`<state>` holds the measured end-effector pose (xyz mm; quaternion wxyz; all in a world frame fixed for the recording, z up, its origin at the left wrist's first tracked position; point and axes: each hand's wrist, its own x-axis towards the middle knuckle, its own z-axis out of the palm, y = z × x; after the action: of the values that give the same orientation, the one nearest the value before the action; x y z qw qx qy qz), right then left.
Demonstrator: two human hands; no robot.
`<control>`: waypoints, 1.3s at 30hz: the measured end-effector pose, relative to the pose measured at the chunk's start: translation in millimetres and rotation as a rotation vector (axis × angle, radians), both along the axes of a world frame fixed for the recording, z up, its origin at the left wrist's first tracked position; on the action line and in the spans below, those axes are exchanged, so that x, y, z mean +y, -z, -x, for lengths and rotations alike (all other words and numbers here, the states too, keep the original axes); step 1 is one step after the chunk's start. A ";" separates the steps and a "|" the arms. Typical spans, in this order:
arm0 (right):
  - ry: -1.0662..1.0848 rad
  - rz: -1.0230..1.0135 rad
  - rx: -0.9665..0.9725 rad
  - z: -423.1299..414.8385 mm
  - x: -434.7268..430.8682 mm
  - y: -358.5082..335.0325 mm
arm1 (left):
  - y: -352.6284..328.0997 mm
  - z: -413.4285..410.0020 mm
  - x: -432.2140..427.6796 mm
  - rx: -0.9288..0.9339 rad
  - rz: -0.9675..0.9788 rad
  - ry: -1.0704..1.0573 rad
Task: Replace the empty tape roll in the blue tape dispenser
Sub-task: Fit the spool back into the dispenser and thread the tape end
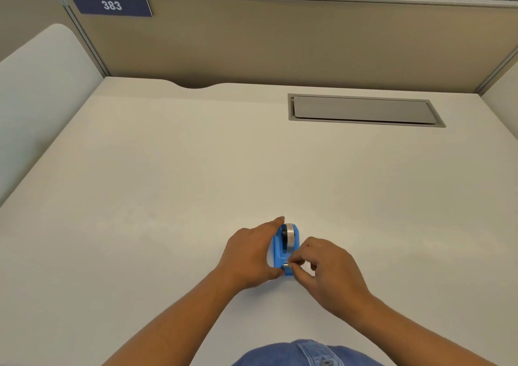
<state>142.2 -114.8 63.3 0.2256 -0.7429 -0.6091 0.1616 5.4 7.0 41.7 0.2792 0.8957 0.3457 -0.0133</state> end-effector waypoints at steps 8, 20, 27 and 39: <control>-0.097 -0.062 -0.195 6.3 -21.5 22.2 | 3.8 -3.7 4.0 0.027 0.006 -0.009; -0.120 -0.217 -0.392 4.1 -13.7 54.2 | 5.4 -2.2 4.7 -0.010 0.032 -0.021; -0.039 -0.138 -0.288 -4.5 -25.3 70.0 | 5.1 0.2 4.4 0.003 0.072 0.001; 0.352 -0.025 0.321 5.3 -27.1 64.5 | 7.3 -7.5 -8.7 -0.085 0.003 -0.091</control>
<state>136.8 -141.9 -1.2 0.3534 -0.7995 -0.4288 0.2280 12.8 -1.6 34.4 0.2954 0.8785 0.3737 0.0369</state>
